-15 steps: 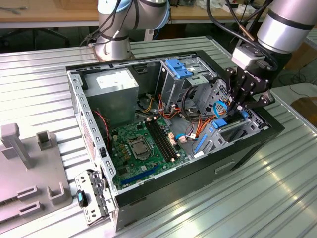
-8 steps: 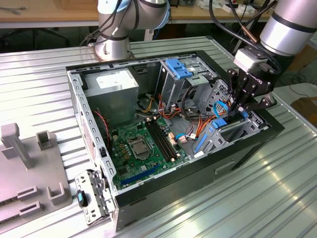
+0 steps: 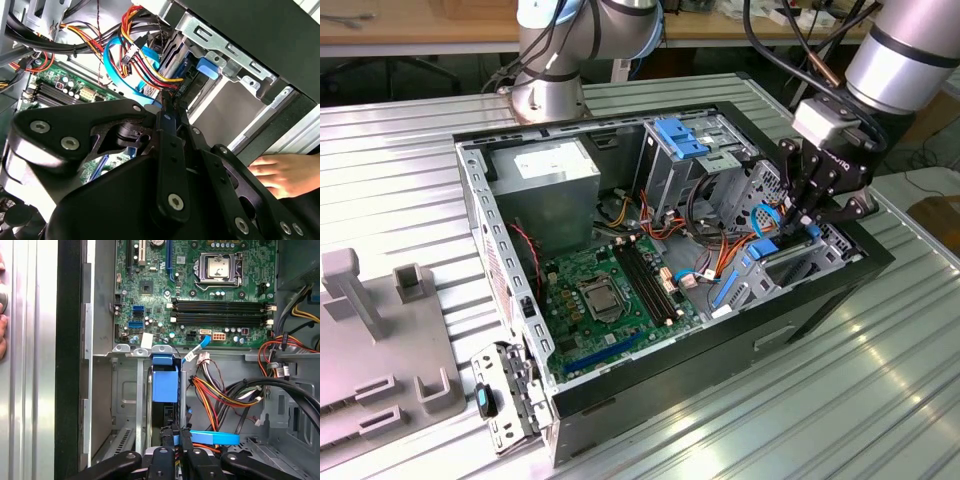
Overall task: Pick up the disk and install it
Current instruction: 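Insert the second disk wire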
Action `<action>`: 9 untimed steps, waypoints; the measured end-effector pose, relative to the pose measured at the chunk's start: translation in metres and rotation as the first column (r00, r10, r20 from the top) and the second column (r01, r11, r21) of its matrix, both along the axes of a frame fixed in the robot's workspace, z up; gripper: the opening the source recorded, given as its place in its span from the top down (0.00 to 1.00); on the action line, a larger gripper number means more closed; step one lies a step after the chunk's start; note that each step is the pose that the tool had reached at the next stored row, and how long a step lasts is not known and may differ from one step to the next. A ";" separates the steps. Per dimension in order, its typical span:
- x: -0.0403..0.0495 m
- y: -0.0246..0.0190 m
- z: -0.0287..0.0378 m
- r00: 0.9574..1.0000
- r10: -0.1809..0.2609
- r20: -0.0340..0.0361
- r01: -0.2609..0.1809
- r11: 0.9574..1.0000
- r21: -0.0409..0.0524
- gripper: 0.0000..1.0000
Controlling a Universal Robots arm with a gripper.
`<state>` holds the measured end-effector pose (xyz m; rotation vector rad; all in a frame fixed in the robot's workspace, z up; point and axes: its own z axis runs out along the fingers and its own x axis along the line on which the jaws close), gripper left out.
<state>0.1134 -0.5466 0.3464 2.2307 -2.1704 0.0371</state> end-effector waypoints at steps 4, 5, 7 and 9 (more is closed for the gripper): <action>0.0000 -0.0010 -0.0001 1.000 0.000 0.000 0.000 1.000 0.003 0.84; 0.0000 -0.0010 0.0000 1.000 0.000 0.000 0.000 1.000 0.004 0.84; 0.0000 -0.0010 0.0007 1.000 0.000 0.000 0.000 1.000 0.004 0.84; 0.0000 -0.0010 0.0013 1.000 0.000 0.000 0.000 1.000 0.004 0.84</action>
